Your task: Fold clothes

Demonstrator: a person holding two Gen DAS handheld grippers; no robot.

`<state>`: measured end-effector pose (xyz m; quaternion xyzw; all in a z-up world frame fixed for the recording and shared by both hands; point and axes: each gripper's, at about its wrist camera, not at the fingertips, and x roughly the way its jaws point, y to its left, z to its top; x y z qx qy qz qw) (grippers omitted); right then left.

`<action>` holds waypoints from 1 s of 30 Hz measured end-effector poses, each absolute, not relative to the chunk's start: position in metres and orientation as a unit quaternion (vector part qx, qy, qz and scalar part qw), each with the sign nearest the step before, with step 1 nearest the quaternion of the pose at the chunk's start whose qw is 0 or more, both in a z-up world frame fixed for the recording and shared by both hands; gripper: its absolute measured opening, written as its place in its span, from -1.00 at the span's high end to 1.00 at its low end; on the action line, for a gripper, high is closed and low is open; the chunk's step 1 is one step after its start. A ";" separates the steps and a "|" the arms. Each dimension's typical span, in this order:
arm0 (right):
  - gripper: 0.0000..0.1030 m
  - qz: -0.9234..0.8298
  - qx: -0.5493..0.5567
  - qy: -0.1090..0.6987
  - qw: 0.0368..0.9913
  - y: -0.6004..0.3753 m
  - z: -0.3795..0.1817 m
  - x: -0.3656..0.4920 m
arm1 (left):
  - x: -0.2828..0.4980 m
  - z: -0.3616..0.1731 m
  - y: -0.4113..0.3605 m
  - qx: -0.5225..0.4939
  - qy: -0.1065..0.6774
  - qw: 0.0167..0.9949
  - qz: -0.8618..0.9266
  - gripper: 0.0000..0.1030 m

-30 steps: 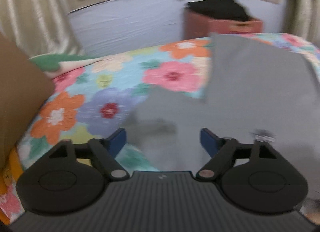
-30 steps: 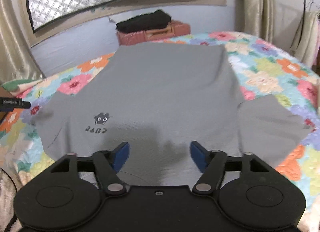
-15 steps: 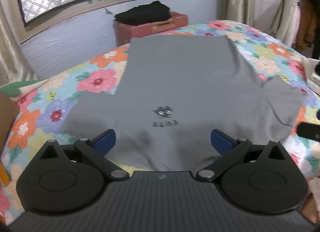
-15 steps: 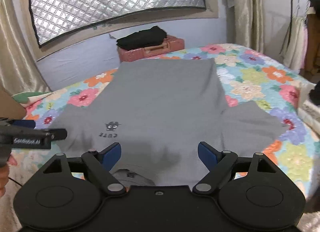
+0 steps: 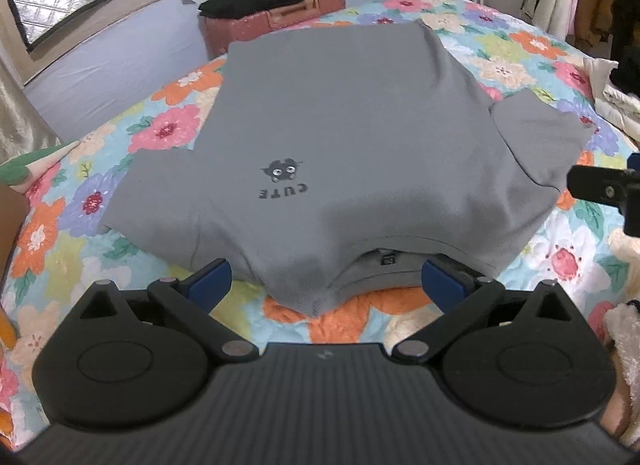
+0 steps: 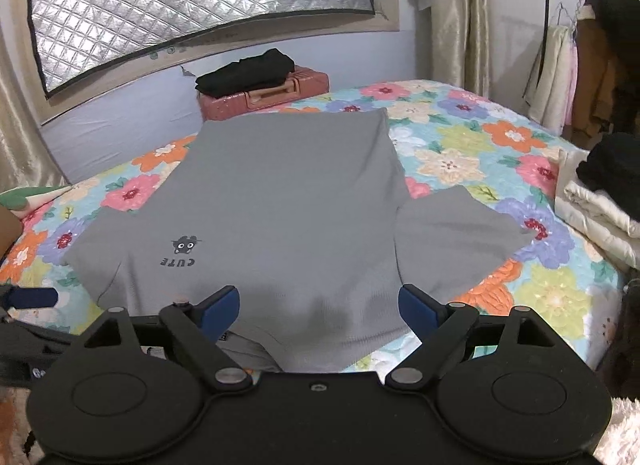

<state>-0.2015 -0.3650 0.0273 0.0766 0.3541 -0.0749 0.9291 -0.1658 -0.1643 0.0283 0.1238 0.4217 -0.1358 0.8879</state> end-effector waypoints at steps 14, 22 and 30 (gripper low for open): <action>-0.75 -0.090 0.091 0.368 0.921 -0.380 0.010 -0.195 | -0.168 0.016 -0.181 0.142 0.428 0.882 -0.140 -1.00; -0.75 -0.077 0.081 0.379 0.918 -0.373 0.004 -0.189 | -0.168 0.016 -0.178 0.146 0.426 0.881 -0.143 -1.00; -0.75 -0.072 0.074 0.382 0.918 -0.367 0.004 -0.188 | -0.167 0.017 -0.176 0.143 0.429 0.880 -0.149 -1.00</action>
